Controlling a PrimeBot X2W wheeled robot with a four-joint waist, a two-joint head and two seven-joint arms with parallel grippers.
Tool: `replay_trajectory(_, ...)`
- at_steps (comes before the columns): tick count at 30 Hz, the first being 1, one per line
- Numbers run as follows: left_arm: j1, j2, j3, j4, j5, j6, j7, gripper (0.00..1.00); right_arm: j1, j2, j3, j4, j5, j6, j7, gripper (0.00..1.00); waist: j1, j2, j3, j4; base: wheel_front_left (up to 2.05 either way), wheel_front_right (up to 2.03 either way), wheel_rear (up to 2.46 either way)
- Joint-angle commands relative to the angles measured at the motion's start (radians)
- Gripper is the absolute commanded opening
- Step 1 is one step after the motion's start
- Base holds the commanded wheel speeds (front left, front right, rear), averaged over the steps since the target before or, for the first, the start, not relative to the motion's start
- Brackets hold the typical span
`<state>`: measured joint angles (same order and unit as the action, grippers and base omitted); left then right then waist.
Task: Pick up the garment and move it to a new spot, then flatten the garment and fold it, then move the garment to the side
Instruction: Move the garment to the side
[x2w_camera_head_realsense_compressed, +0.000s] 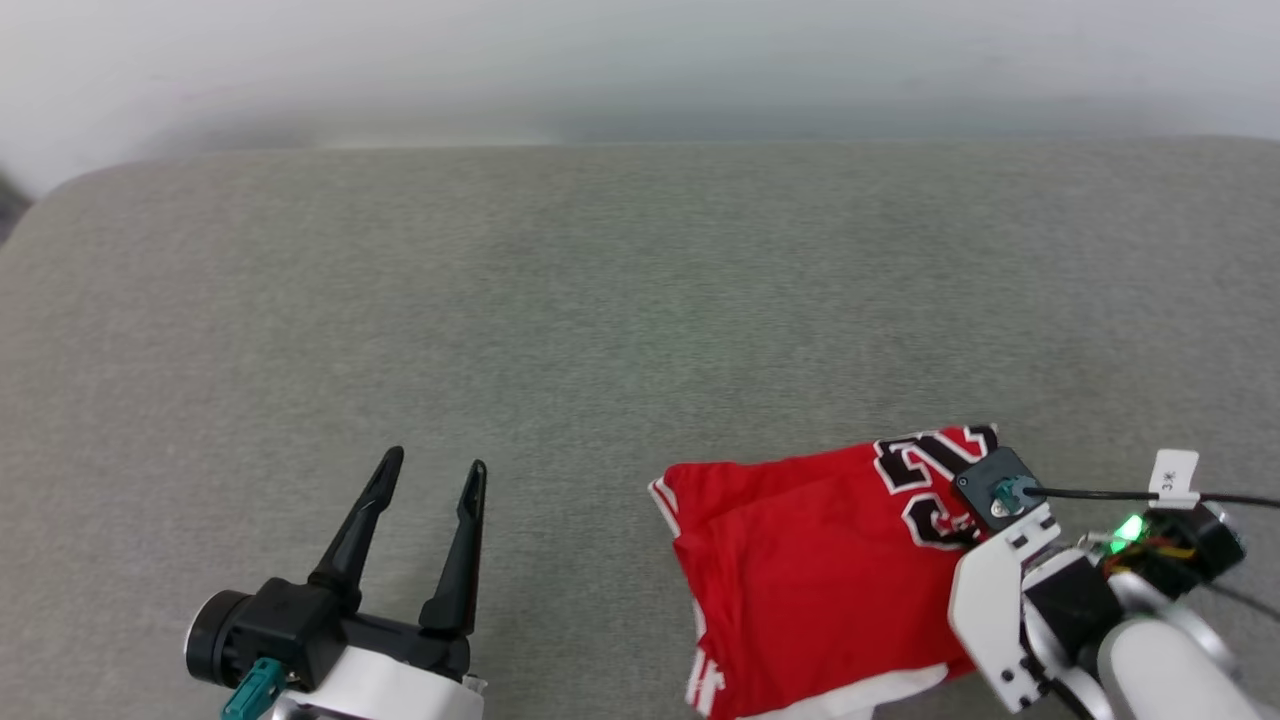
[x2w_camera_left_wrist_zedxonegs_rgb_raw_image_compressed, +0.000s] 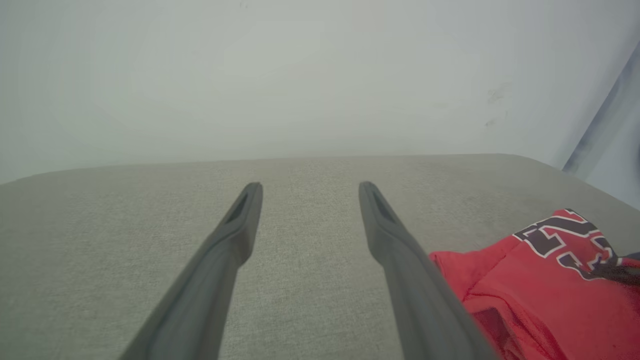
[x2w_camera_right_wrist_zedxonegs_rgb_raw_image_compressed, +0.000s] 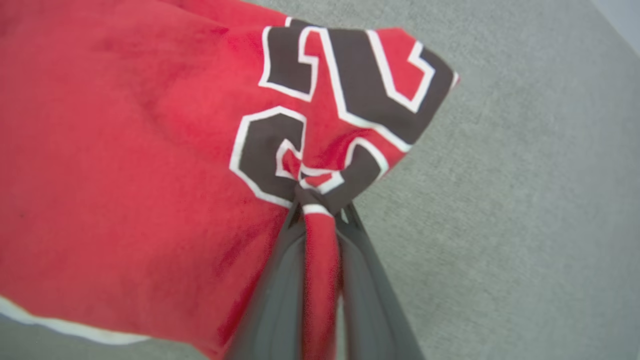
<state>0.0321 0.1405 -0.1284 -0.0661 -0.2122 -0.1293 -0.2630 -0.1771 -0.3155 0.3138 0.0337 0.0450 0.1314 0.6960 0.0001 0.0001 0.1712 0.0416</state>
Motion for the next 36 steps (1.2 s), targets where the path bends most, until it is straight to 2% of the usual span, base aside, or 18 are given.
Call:
replay_trajectory(1,-0.003,-0.002,-0.009,-0.004,0.006,-0.001,-0.002,1.00,-0.030,-0.032,0.016,-0.018,-0.018,-0.001,0.003,0.00,-0.0001,-0.0001,0.000,-0.049,0.00,0.00,0.00)
replay_trajectory(8,-0.045,0.007,-0.032,-0.018,0.010,-0.001,-0.002,1.00,-0.163,-0.266,0.143,-0.093,-0.028,-0.001,0.049,0.00,-0.0001,-0.0001,0.074,-0.189,0.00,0.00,0.00)
replay_trajectory(12,-0.085,0.023,-0.059,-0.027,0.015,-0.001,-0.002,1.00,-0.218,-0.376,0.134,-0.103,-0.016,-0.001,0.054,0.00,-0.0001,-0.0001,0.138,-0.250,0.00,0.00,0.00)
replay_trajectory(16,-0.130,0.049,-0.093,-0.037,0.019,-0.001,-0.002,1.00,-0.251,-0.456,0.085,-0.064,-0.019,-0.001,0.015,0.00,-0.0001,-0.0001,0.208,-0.289,0.00,0.00,0.00)
replay_trajectory(21,-0.184,0.086,-0.120,-0.056,0.021,-0.001,-0.002,1.00,-0.287,-0.491,-0.016,0.039,-0.034,-0.002,-0.057,0.00,-0.0001,-0.0001,0.285,-0.308,0.00,0.00,0.00)
replay_trajectory(29,-0.246,0.130,-0.149,-0.089,0.018,-0.001,-0.002,1.00,-0.316,-0.459,-0.198,0.222,-0.106,-0.002,-0.188,0.00,-0.0001,-0.0001,0.373,-0.284,0.00,0.00,0.00)
replay_trajectory(36,-0.264,0.150,-0.151,-0.102,0.014,-0.001,-0.002,1.00,-0.344,-0.447,-0.305,0.363,-0.159,-0.002,-0.277,0.00,-0.0001,-0.0001,0.409,-0.257,0.00,0.00,0.00)
